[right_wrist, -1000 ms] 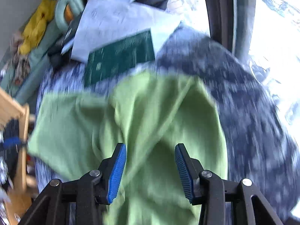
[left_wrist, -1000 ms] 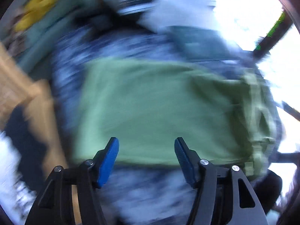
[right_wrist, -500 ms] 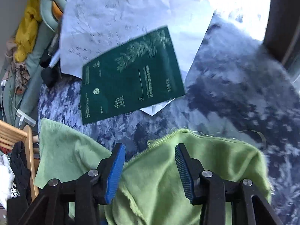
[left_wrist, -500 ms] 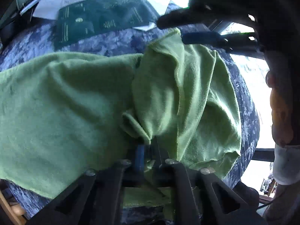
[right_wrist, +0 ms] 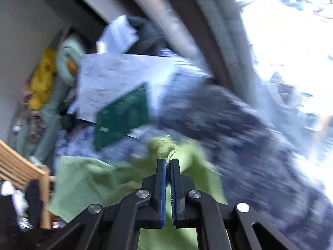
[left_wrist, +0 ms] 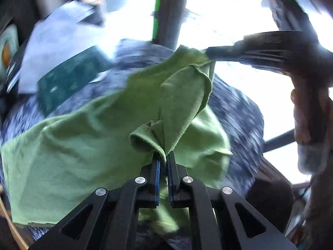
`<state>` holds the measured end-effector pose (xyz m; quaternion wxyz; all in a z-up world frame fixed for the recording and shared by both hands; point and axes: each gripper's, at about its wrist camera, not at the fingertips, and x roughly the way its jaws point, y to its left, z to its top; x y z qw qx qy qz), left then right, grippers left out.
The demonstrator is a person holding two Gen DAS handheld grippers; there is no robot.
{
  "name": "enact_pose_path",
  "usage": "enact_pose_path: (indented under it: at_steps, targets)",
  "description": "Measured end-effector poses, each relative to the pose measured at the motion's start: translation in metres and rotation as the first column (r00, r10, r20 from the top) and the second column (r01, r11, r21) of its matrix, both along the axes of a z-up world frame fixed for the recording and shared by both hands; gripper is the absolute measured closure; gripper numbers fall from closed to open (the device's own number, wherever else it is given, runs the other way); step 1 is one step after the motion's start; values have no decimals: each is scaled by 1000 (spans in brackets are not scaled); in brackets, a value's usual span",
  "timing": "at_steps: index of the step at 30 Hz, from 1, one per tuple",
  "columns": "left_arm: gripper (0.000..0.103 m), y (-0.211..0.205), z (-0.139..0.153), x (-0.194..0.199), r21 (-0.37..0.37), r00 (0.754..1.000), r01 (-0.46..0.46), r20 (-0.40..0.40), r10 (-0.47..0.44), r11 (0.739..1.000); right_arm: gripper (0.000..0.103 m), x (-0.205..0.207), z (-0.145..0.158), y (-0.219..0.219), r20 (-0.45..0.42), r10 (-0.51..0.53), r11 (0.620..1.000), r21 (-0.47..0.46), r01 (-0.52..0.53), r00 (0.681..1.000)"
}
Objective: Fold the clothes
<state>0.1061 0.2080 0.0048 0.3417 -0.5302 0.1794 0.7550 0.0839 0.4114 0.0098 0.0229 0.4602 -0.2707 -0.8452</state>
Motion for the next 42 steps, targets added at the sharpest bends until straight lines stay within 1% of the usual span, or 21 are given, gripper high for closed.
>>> enact_pose_path:
  at_steps: [3,5,9,10,13,14,16,19,22,25,26,29,31,33,35,36,37,38,39,40,42]
  targets:
    - [97,28,-5,40,-73,993,111,-23,-113,991,100,24,-23,26,102,-51,998,32,48,993]
    - [97,39,-11,52,-119,990,138,-16,-141,983,100,31,-44,38,173,-74,997,-3,76,982]
    - [97,51,-30,75,-254,982,156,-67,-178,955,97,38,-70,47,264,-97,992,-48,113,960]
    - [97,49,-34,77,-267,982,159,-58,-180,950,92,41,-72,46,283,-90,993,-51,109,955]
    - [97,36,-41,72,-289,984,146,-60,-170,946,62,50,-63,40,265,-54,997,-39,67,963]
    - [97,31,-42,69,-287,985,138,-61,-162,948,60,53,-57,38,248,-44,998,-24,52,968]
    - [97,20,-41,63,-240,989,138,-25,-148,961,59,56,-41,30,208,-21,1000,14,18,978]
    - [94,9,-40,55,-127,990,136,52,-130,983,58,45,-32,13,174,50,997,49,-59,983]
    - [88,-8,-41,42,-20,982,64,180,-59,998,58,19,-37,-11,183,140,983,88,-158,973]
    - [77,-34,-36,31,55,963,-8,268,-7,998,58,-8,-47,-25,204,193,974,79,-213,960]
    - [69,-46,-32,29,69,962,-35,272,15,997,57,-16,-50,-28,214,193,972,91,-216,958]
    - [52,-91,-18,14,56,966,-138,229,122,989,57,-34,-61,-37,268,201,959,141,-245,942]
    - [49,-118,-15,-2,17,960,-206,199,199,978,57,-38,-66,-42,282,218,952,148,-267,934]
    - [49,-145,-12,-20,-20,942,-285,181,283,958,69,-38,-66,-48,279,242,948,135,-287,929]
    - [49,-165,-11,-35,-19,918,-331,227,326,944,80,-36,-65,-55,283,280,937,128,-325,917]
    - [48,-175,-10,-39,-5,908,-343,256,333,939,82,-34,-64,-59,284,295,930,134,-342,912]
    - [47,-180,-8,-42,15,901,-349,279,331,937,87,-33,-61,-62,284,300,924,148,-351,910]
    - [42,-183,-8,-42,38,896,-353,302,326,935,94,-32,-59,-63,285,294,923,163,-349,912]
    - [37,-184,-7,-41,58,894,-356,312,321,933,95,-31,-56,-61,283,279,924,179,-336,918]
    - [36,-185,-7,-39,76,893,-356,320,315,931,96,-30,-52,-57,273,260,929,190,-317,926]
    - [36,-177,-10,-30,80,912,-317,300,280,945,96,-27,-44,-44,255,196,939,230,-256,947]
